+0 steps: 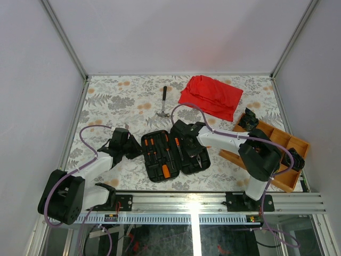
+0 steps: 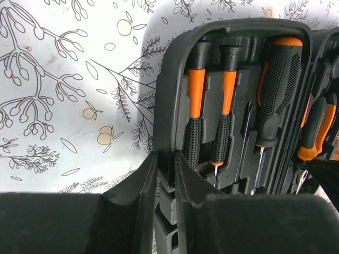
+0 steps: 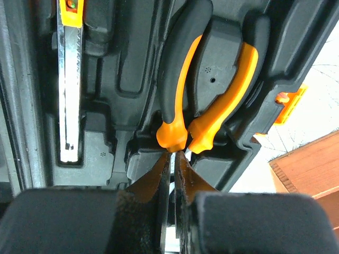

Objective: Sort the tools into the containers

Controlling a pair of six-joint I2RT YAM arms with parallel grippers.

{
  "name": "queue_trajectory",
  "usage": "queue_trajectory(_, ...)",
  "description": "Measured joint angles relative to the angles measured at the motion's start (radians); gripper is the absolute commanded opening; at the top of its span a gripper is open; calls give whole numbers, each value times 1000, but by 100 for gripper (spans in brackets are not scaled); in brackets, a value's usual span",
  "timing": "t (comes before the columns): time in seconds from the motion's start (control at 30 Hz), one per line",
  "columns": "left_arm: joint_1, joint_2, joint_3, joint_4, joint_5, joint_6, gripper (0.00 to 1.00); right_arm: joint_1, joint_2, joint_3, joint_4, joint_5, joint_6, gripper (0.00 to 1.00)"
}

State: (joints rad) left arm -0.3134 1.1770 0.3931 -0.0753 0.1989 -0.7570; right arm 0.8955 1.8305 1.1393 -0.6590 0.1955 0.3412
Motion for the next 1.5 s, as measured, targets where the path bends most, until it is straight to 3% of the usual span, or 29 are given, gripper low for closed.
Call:
queue_trajectory(0.23,-2,-3,0,-2,-6,0,6,34,4,-3,0,68,2,1)
queue_trajectory(0.47,-13,-14,3,-16,-34,0,6,48,-143,-153,154,96,11,20)
queue_trajectory(0.77,-21,-19,3,-21,-47,0,6,56,-268,-227,278,27,76,34)
queue_trajectory(1.27,-21,-19,3,-21,-47,4,6,-2,-362,-240,288,6,92,44)
queue_trajectory(1.5,-22,-19,3,-21,-46,5,6,-46,-379,-220,264,23,82,44)
